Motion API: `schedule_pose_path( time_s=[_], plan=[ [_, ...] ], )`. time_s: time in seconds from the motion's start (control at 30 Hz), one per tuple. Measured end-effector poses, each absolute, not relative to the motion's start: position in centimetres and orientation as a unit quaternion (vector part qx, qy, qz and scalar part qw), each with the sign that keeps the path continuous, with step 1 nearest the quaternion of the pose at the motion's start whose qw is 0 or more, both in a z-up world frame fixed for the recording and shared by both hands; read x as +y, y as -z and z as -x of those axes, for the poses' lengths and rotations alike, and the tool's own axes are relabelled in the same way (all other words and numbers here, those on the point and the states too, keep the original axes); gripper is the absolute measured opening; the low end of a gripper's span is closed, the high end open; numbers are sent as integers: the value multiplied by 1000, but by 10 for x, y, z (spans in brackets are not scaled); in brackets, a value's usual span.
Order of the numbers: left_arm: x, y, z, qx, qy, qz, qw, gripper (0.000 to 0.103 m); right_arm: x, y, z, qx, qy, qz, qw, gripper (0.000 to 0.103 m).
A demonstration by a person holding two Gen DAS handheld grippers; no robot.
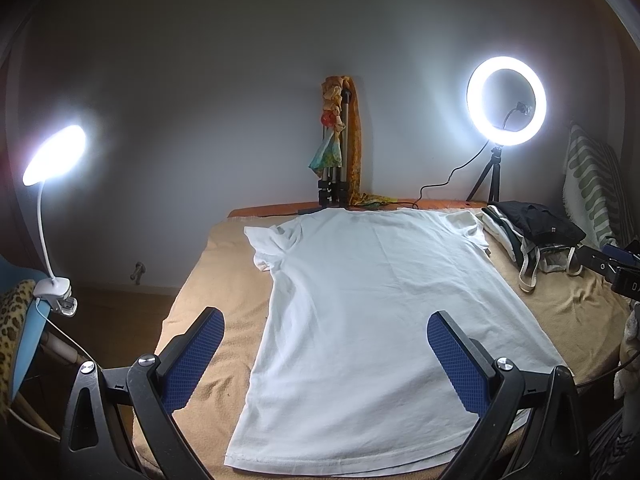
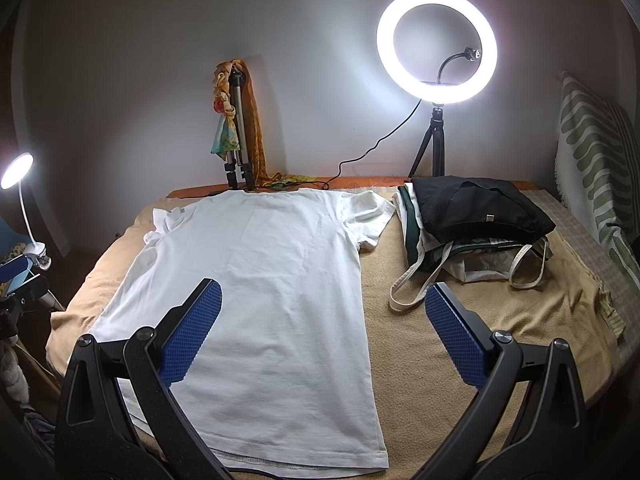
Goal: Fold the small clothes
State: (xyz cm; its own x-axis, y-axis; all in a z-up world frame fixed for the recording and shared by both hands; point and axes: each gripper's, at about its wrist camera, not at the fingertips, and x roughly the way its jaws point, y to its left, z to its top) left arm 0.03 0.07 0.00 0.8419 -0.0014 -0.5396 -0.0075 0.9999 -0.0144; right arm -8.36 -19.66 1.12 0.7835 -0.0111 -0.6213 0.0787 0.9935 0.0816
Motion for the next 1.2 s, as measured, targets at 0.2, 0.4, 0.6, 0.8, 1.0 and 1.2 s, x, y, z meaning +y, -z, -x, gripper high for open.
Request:
schedule_pose_path(
  time_s=[0.2, 0.4, 0.6, 0.8, 1.0, 1.2],
  plan=[
    [8, 1, -2, 281, -1, 8, 960, 103, -196, -10, 84, 327, 24, -52, 943, 103],
    [9, 4, -2, 280, -2, 7, 960, 103, -196, -10, 84, 327, 24, -52, 943, 103],
    [11, 7, -3, 282, -2, 8, 959, 103, -195, -10, 83, 327, 25, -51, 943, 103],
    [15, 12, -3, 280, -4, 6, 960, 103, -195, -10, 83, 327, 25, -50, 943, 103],
    [20, 13, 0, 292, -11, 10, 956, 103, -189, -10, 77, 334, 29, -45, 941, 103],
    [28, 21, -2, 318, -18, 25, 948, 103, -182, -7, 72, 332, 26, -38, 942, 103]
  ],
)
